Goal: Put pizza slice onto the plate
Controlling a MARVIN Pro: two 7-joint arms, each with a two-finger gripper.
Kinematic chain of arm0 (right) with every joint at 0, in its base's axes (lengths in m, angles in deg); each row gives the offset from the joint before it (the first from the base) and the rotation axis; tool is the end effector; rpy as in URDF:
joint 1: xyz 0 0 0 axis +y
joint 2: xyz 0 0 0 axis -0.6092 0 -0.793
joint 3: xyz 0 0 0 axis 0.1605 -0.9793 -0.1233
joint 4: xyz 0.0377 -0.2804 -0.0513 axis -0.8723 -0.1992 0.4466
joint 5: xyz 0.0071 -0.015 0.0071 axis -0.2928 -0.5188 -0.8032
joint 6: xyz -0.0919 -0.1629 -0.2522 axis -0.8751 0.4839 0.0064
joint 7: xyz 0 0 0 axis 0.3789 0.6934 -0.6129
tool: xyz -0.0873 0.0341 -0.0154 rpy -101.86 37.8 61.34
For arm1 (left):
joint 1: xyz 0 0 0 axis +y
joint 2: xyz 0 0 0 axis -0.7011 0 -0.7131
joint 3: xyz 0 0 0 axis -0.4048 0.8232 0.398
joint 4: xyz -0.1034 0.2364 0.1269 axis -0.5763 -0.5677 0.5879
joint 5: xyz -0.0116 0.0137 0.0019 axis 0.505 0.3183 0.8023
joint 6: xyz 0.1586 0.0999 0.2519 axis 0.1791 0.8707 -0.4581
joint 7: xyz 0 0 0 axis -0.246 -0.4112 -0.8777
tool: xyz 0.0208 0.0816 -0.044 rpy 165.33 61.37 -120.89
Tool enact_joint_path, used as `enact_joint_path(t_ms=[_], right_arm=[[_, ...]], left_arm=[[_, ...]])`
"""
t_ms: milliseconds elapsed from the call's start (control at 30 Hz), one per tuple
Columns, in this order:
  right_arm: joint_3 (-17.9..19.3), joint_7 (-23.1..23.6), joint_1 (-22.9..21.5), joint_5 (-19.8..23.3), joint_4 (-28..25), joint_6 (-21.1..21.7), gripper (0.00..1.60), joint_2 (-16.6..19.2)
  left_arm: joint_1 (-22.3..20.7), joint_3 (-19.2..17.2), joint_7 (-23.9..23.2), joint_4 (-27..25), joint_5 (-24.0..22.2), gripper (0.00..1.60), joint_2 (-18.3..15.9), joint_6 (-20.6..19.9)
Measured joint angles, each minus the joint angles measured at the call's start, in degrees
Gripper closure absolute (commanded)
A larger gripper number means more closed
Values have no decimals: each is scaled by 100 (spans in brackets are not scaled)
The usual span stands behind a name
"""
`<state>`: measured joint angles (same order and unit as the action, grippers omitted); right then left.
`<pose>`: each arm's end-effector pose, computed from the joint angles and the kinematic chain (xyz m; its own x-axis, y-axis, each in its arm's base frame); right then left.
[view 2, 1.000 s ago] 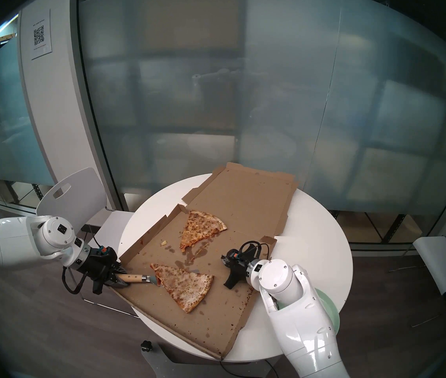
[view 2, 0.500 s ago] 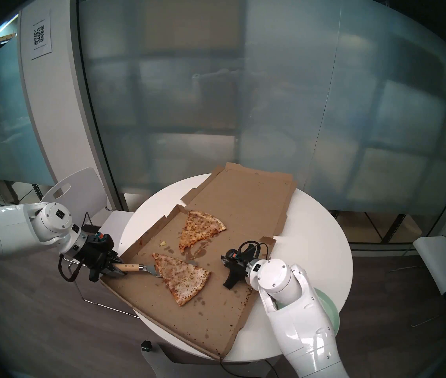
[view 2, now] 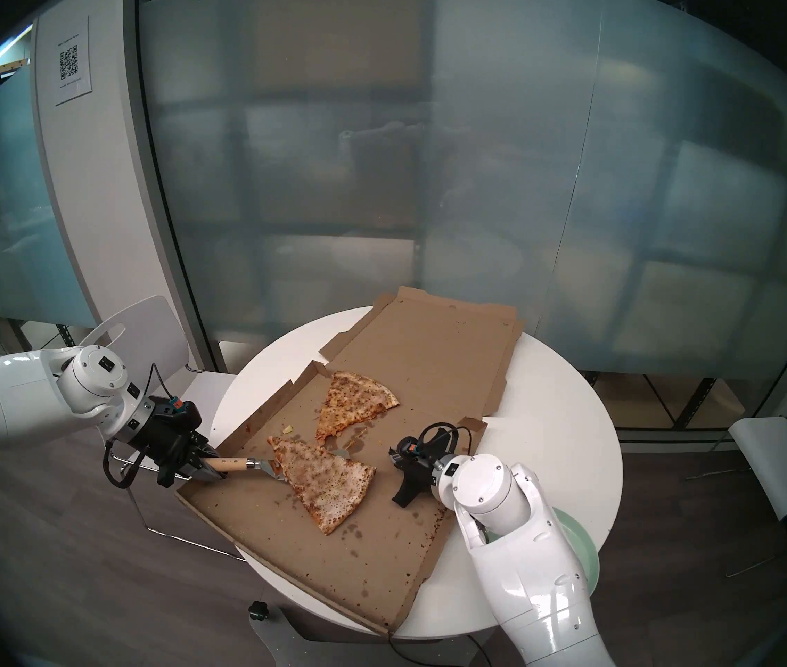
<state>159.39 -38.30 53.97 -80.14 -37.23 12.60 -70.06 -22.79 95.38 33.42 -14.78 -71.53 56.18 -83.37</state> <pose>0.3829 0.0656 -0.3537 0.1163 0.6579 0.7441 0.7325 -0.5628 0.3830 0.3927 0.1478 -0.2701 0.2751 -0.7816 0.5599 -0.9586 -0.2678 0.0972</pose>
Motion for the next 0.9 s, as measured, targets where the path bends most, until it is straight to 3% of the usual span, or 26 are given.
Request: enact_joint_path(t_ms=[333, 900], right_arm=[[-3, 0, -6, 1, -26, 32, 160, -2], [171, -8, 7, 68, -187, 46, 160, 0]], left_arm=[[16, 54, -61, -54, 58, 160, -48, 52], [-143, 111, -432, 315, 807, 160, 155, -29]])
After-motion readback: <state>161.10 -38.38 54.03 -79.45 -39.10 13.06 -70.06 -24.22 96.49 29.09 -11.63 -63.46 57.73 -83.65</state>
